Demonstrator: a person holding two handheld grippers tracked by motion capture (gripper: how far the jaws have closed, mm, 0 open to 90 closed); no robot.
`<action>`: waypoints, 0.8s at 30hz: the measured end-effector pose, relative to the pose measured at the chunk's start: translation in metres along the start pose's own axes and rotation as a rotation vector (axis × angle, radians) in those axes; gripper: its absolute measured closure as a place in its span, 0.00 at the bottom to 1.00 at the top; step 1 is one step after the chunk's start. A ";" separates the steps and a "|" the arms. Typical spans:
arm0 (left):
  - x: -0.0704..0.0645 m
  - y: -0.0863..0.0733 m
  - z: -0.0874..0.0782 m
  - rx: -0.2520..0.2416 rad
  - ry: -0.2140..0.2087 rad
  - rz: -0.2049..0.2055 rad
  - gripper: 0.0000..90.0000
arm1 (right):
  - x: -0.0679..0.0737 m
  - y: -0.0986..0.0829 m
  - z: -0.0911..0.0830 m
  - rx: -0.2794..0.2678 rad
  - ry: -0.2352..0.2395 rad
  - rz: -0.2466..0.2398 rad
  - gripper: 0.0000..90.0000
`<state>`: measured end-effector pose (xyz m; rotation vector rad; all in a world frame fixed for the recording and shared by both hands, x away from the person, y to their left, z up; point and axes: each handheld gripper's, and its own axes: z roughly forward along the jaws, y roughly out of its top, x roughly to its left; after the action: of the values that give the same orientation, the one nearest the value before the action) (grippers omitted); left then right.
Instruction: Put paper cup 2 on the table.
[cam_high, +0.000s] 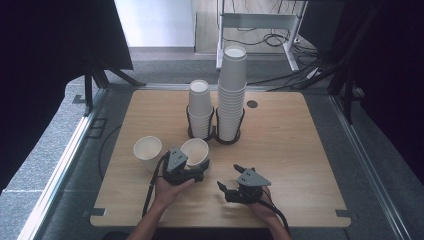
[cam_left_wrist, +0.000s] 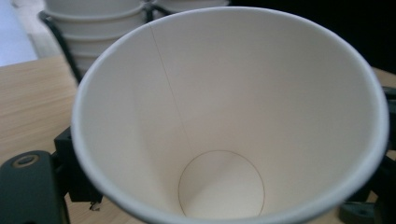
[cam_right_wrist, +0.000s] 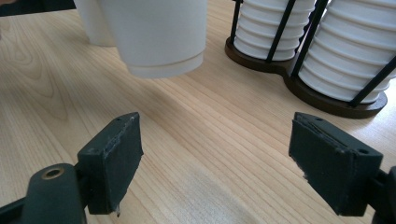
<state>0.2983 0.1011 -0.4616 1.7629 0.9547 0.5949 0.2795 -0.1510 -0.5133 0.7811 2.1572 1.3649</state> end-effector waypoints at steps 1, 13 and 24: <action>0.001 -0.001 0.002 0.006 0.015 0.002 0.14 | 0.000 0.000 0.000 -0.002 -0.001 0.000 0.19; 0.012 -0.001 0.029 0.083 0.133 0.061 0.14 | 0.000 0.003 -0.009 -0.035 -0.028 0.015 0.20; 0.018 -0.007 0.051 0.142 0.202 0.079 0.13 | -0.002 0.004 -0.014 -0.054 -0.038 0.028 0.21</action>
<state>0.3443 0.0901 -0.4882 1.8997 1.0927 0.7836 0.2731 -0.1598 -0.5037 0.8125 2.0787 1.4046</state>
